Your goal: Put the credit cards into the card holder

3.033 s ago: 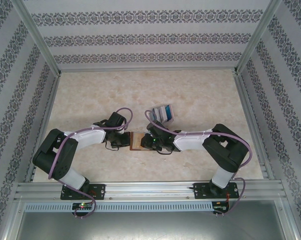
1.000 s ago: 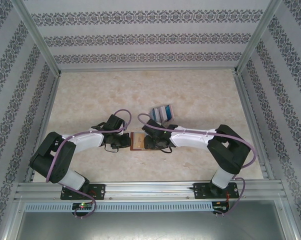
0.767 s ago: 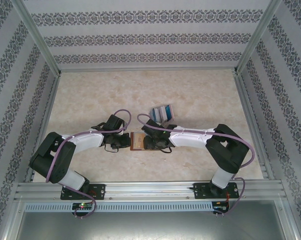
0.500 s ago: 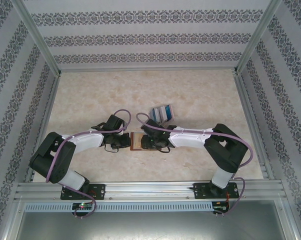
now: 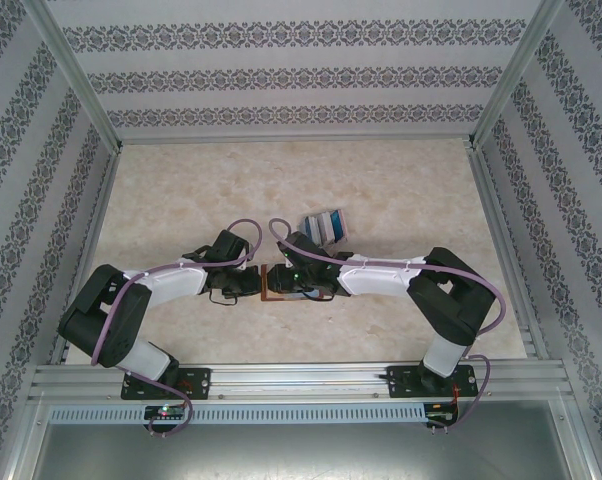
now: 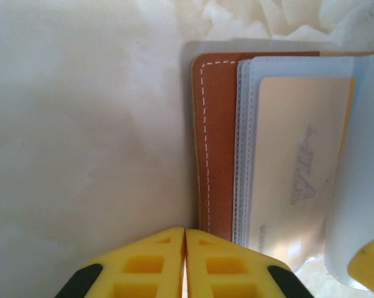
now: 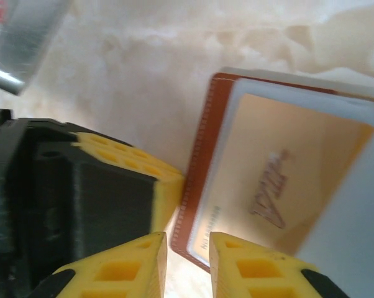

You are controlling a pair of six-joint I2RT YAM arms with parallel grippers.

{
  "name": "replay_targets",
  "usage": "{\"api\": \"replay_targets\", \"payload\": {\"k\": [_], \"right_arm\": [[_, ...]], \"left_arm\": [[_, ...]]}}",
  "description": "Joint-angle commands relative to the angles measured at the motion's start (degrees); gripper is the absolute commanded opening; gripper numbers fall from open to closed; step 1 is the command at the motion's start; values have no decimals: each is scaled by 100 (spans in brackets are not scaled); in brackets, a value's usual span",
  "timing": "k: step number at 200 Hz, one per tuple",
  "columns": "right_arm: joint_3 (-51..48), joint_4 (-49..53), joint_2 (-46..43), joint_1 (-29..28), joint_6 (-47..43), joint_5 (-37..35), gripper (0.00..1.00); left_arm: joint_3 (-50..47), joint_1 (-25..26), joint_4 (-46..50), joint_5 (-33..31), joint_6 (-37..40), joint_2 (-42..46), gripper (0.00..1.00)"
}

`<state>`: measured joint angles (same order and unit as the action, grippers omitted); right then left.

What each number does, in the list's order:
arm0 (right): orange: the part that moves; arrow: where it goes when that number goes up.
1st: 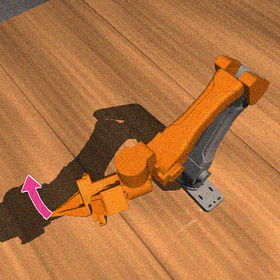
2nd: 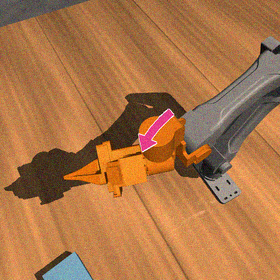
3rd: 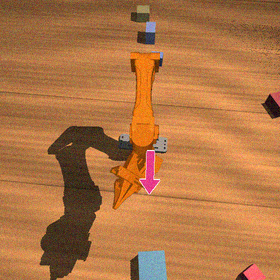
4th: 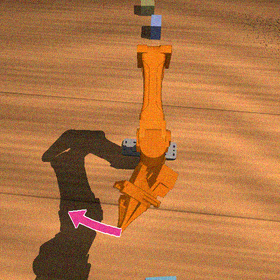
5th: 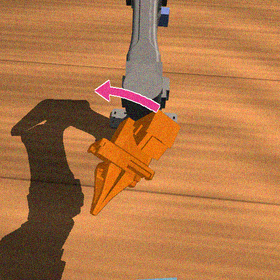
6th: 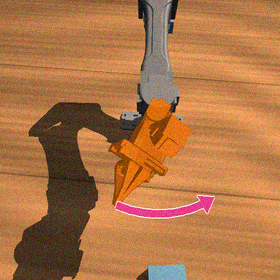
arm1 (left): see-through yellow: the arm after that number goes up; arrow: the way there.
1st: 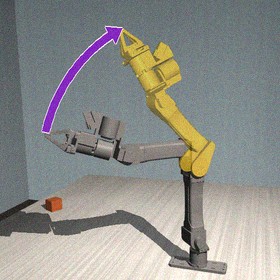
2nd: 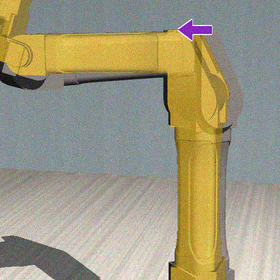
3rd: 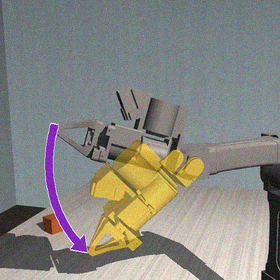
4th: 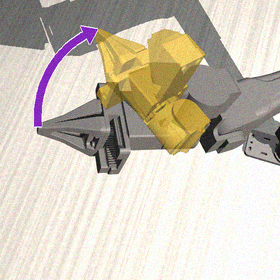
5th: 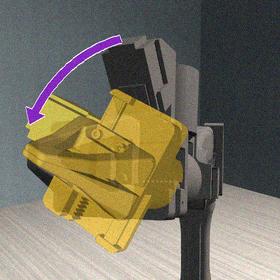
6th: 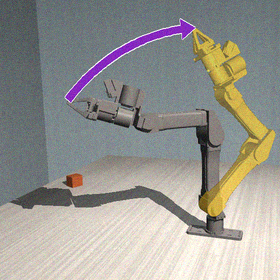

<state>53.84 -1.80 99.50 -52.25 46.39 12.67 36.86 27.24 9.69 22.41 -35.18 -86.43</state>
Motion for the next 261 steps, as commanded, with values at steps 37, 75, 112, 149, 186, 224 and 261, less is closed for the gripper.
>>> {"api": "replay_targets", "payload": {"k": [37, 75, 112, 149, 186, 224, 261], "right_arm": [[539, -872, 665, -65, -337, 945, 32], [674, -421, 419, -123, -413, 525, 36], [-158, 984, -774, -88, -344, -1400, 54], [-615, 1599, -1020, 2, -119, -1994, 56], [-591, 1652, -691, 50, -54, -1980, 57], [-420, 1540, -385, 53, -125, -1775, 50], [-197, 1611, -153, 31, -210, -1686, 39]], "left_arm": [[-41, -656, 646, -199, -28, 639, 16], [114, -827, 853, -245, -1, 857, 19], [65, -817, 510, 204, -83, 795, 22], [132, -752, 468, 379, 26, 514, 23], [87, -740, 419, 429, 72, 422, 24], [-8, -707, 261, 525, 11, 359, 24], [-97, -685, 147, 563, -8, 306, 23]]}}
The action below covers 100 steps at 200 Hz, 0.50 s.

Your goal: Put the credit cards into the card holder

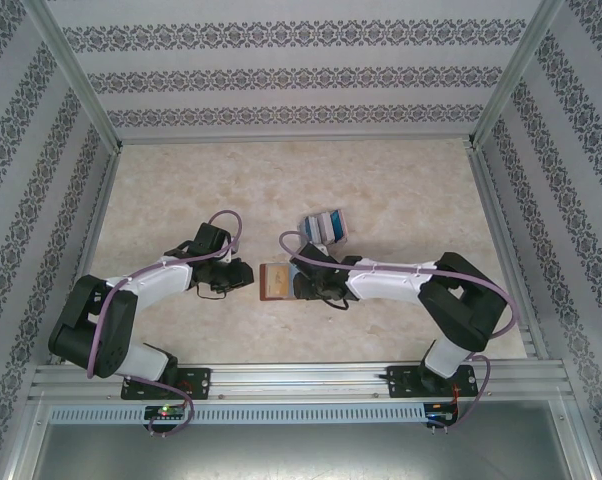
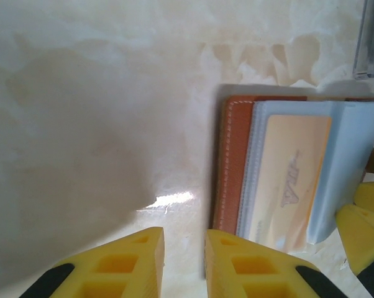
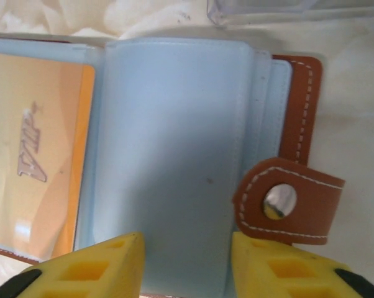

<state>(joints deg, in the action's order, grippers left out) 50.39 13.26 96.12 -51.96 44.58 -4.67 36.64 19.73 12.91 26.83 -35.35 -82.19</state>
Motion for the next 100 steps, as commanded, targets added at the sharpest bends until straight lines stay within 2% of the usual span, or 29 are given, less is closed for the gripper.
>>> {"api": "replay_targets", "payload": {"k": [1, 27, 47, 100], "right_arm": [[147, 102, 182, -2, -24, 46, 39], [261, 305, 165, -7, -82, -55, 38], [370, 717, 61, -63, -125, -434, 49], [545, 882, -69, -232, -91, -622, 49]], "left_arm": [[-72, 66, -165, 125, 15, -120, 23], [-130, 70, -210, 139, 3, -96, 23], [-70, 70, -151, 155, 46, -164, 22], [-67, 78, -178, 143, 19, -168, 22]]}}
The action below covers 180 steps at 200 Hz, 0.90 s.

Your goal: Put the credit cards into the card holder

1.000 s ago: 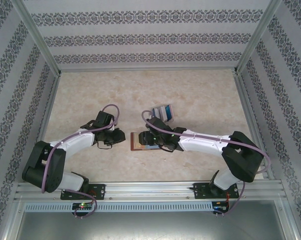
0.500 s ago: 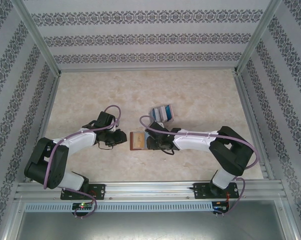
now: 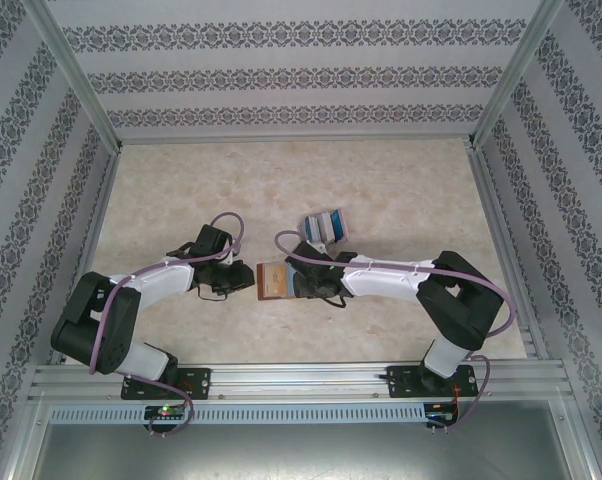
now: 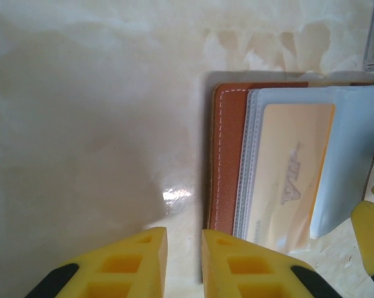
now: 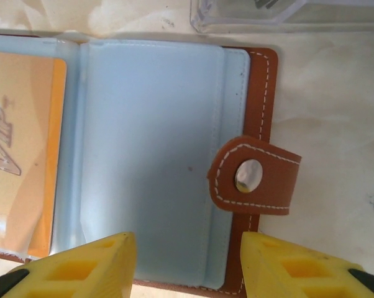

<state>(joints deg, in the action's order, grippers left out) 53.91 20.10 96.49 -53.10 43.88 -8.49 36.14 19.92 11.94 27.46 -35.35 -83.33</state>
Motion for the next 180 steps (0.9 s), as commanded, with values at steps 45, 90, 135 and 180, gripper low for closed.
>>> {"api": "replay_targets", "payload": {"k": [45, 90, 135, 180], "right_arm": [[250, -46, 239, -162, 39, -70, 48], [183, -231, 505, -148, 146, 176, 46], [139, -510, 455, -148, 133, 434, 33], [81, -1064, 441, -31, 184, 888, 31]], "left_arm": [[-7, 98, -138, 234, -1, -209, 20], [10, 182, -251, 274, -54, -354, 20], [65, 307, -430, 363, -127, -589, 17], [66, 363, -527, 370, -184, -641, 13]]}}
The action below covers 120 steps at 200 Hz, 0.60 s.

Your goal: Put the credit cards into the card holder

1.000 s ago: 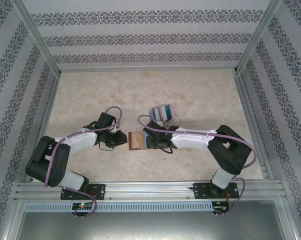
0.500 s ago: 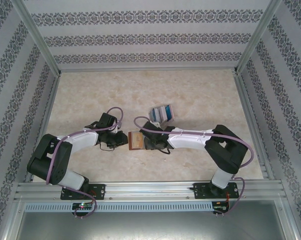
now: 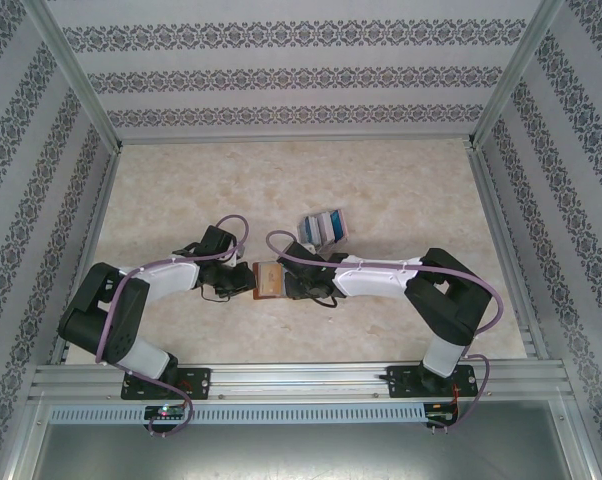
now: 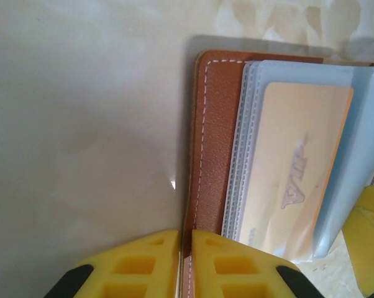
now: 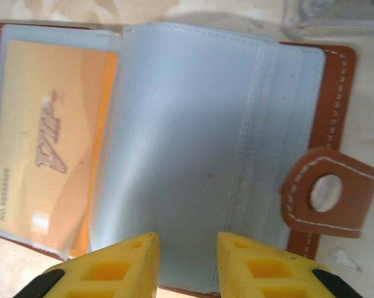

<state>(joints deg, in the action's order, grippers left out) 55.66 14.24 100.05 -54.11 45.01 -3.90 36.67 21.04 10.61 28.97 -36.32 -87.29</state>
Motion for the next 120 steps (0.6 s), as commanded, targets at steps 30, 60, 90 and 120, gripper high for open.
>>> {"api": "replay_targets", "payload": {"k": [30, 60, 90, 120], "right_arm": [[-155, -774, 74, 162, 165, 610, 30], [-222, -1146, 141, 295, 274, 964, 30], [-319, -1693, 205, 381, 424, 1325, 35], [-375, -2320, 315, 478, 577, 1699, 37]], "left_arm": [[-22, 253, -375, 180, -85, -213, 12], [-48, 259, -430, 197, -108, -250, 12], [-45, 254, -451, 179, -113, -231, 12], [-19, 252, -394, 76, -84, -185, 12]]}}
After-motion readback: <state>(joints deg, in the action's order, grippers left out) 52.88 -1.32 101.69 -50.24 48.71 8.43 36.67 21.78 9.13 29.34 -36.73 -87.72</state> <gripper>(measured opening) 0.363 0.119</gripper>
